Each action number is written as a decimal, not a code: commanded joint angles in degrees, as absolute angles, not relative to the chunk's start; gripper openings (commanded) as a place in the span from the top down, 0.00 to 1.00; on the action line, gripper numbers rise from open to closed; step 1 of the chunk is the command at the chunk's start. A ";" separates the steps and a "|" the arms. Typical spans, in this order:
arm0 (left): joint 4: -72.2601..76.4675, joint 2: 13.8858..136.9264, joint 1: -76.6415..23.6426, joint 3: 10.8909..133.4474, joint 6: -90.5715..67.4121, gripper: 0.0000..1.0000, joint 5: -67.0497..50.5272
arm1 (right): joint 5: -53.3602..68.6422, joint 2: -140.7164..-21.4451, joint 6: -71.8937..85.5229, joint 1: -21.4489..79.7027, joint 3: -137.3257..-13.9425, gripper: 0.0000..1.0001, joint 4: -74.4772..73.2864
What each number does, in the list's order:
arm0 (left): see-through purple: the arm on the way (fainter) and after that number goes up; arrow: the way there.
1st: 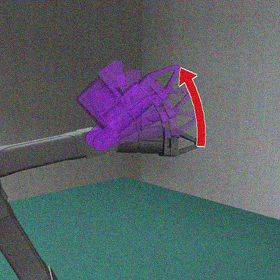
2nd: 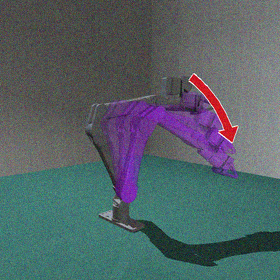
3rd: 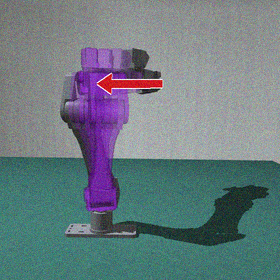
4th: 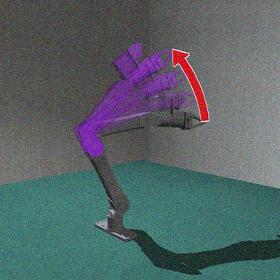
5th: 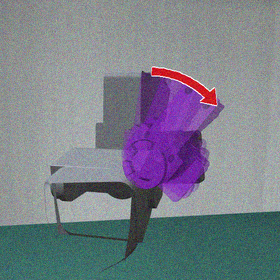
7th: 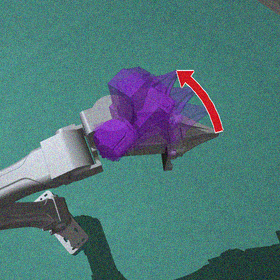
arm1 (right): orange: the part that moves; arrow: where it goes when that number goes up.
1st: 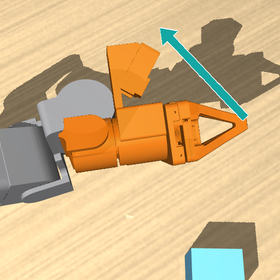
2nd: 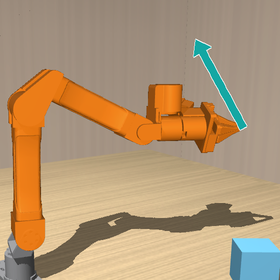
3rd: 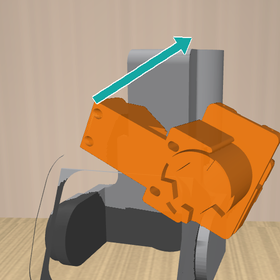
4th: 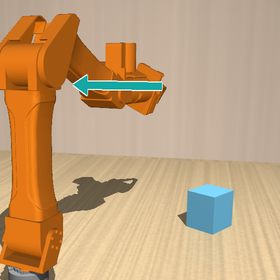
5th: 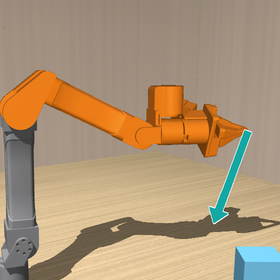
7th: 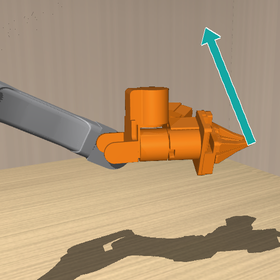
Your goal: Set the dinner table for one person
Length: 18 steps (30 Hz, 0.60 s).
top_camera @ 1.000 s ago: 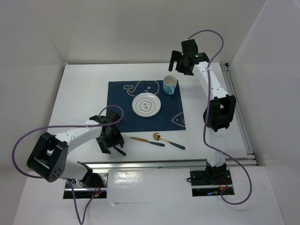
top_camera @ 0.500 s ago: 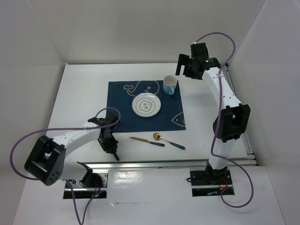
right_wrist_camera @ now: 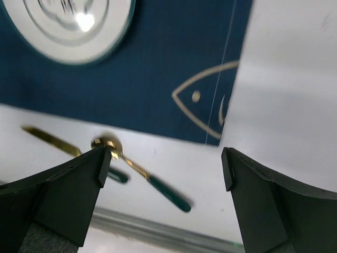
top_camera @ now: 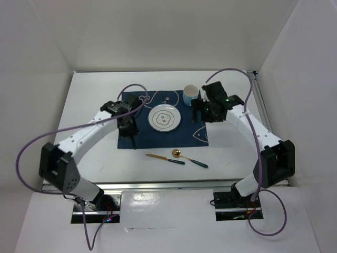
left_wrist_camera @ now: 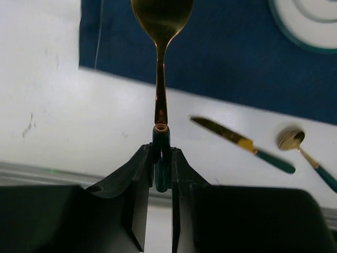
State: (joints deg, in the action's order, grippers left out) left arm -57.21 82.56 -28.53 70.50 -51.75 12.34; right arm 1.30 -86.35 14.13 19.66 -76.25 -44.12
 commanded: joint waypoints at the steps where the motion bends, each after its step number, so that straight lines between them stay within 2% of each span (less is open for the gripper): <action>1: -57.13 89.54 -28.92 78.47 -40.29 1.00 17.39 | 0.54 -82.54 14.58 23.97 -70.15 0.00 -43.86; 5: -57.74 105.86 -26.37 88.40 -33.23 1.00 18.37 | 1.92 -80.16 17.22 27.93 -64.35 0.15 -43.86; 7: -57.74 110.19 -25.85 92.10 -29.73 1.00 18.37 | 1.85 -80.16 19.05 29.44 -61.53 0.29 -43.86; 11: -56.87 116.53 -24.61 93.77 -28.21 1.00 18.37 | 1.32 -80.16 21.97 32.43 -58.80 0.43 -43.86; 14: -55.46 117.86 -23.30 93.78 -27.60 1.00 16.35 | 2.46 -81.03 22.50 34.62 -58.10 0.48 -43.24; 18: -55.46 119.79 -23.29 96.15 -26.81 1.00 15.82 | 5.44 -83.66 21.97 37.78 -58.10 0.48 -42.72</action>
State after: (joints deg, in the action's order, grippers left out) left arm -55.37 119.63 -23.29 92.51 -29.45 16.21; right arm 3.03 -82.78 21.19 35.22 -58.06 -44.27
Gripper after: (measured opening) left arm 0.279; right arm 0.518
